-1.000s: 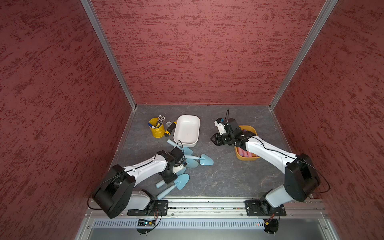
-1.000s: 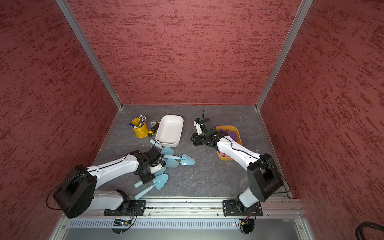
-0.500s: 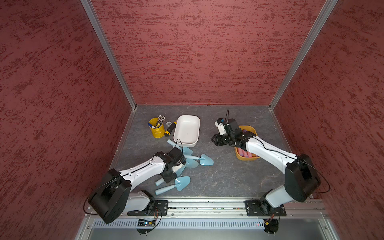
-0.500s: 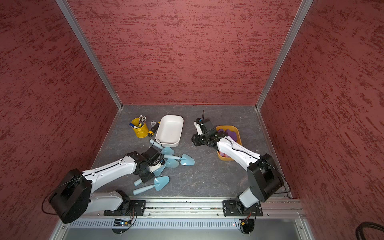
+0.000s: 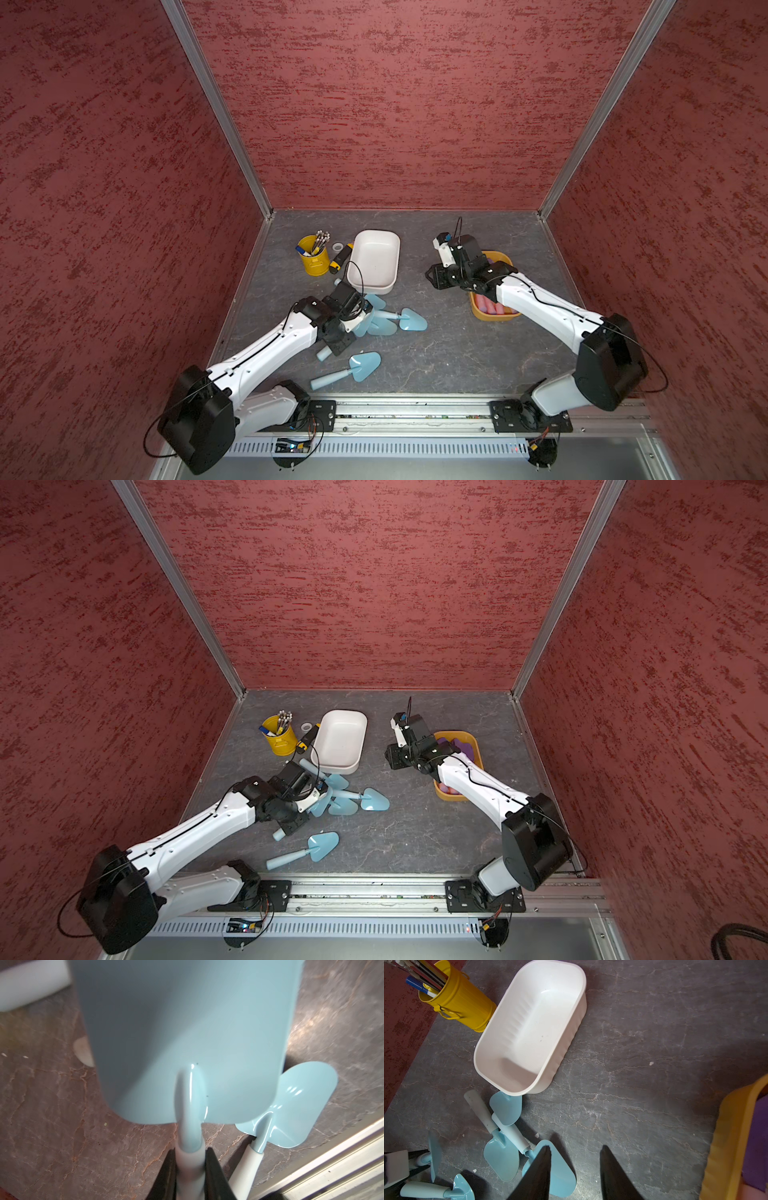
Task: Sort the small shovels by color and place them into the storage box
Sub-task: Pick up the shovel from the center of the board.
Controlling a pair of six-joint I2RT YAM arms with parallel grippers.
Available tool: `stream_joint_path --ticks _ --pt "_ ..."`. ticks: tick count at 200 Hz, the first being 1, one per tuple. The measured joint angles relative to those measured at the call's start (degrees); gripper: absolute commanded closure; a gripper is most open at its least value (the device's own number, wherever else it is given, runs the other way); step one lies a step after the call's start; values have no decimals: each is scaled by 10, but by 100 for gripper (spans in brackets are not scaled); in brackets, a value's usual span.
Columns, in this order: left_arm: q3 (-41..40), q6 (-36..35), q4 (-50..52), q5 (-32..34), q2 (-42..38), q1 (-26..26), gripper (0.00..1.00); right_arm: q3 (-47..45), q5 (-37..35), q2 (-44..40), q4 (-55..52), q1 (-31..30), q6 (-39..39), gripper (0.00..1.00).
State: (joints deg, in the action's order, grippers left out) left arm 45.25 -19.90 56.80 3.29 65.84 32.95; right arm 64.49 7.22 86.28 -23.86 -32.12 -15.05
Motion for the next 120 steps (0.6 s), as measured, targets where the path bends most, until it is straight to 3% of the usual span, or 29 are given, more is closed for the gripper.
stream_joint_path --ticks 55,120 --pt "142 0 12 -32 50 -25 100 14 0 0 0 0 0 58" --pt "356 30 4 -82 259 -111 100 14 1 -2 -12 0 5 58"
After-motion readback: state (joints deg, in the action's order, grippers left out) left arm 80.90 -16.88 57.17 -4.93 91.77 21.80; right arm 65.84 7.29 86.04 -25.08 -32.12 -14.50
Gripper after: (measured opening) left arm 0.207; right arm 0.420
